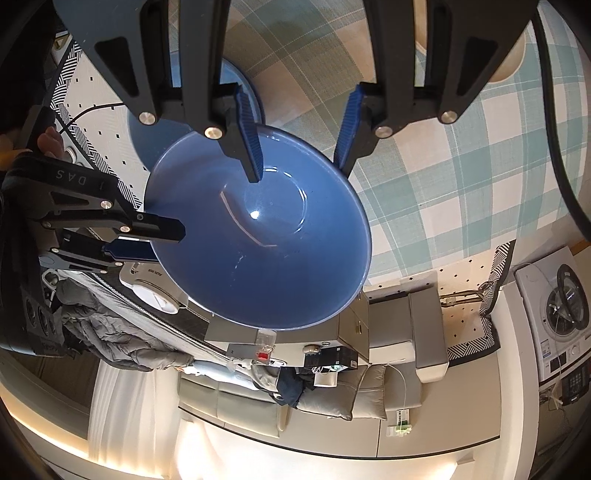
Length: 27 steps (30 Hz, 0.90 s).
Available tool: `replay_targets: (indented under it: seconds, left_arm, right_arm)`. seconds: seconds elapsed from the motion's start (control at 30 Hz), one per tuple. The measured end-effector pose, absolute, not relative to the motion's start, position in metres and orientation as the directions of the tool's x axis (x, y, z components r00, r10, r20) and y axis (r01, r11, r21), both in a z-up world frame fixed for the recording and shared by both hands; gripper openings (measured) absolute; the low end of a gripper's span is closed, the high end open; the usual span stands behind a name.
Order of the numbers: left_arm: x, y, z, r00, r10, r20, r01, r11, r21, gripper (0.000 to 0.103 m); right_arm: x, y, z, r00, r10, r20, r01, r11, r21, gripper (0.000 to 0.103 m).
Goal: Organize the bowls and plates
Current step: 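Lower the held blue bowl onto the stacked blue bowls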
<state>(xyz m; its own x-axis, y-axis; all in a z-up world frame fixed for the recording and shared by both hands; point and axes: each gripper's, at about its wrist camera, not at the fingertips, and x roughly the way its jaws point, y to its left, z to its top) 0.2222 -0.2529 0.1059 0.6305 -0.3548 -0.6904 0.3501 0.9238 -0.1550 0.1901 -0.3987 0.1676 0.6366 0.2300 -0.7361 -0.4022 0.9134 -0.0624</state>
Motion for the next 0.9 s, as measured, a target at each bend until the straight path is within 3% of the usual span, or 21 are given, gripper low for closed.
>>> replay_targets:
  seconds: [0.9]
  left_arm:
    - [0.183,-0.274,0.110,0.590,-0.422,-0.689,0.452,0.879,-0.151,0.038]
  right_arm:
    - [0.110,-0.417,0.170,0.657,0.173,-0.734,-0.308,0.950,-0.051,0.035]
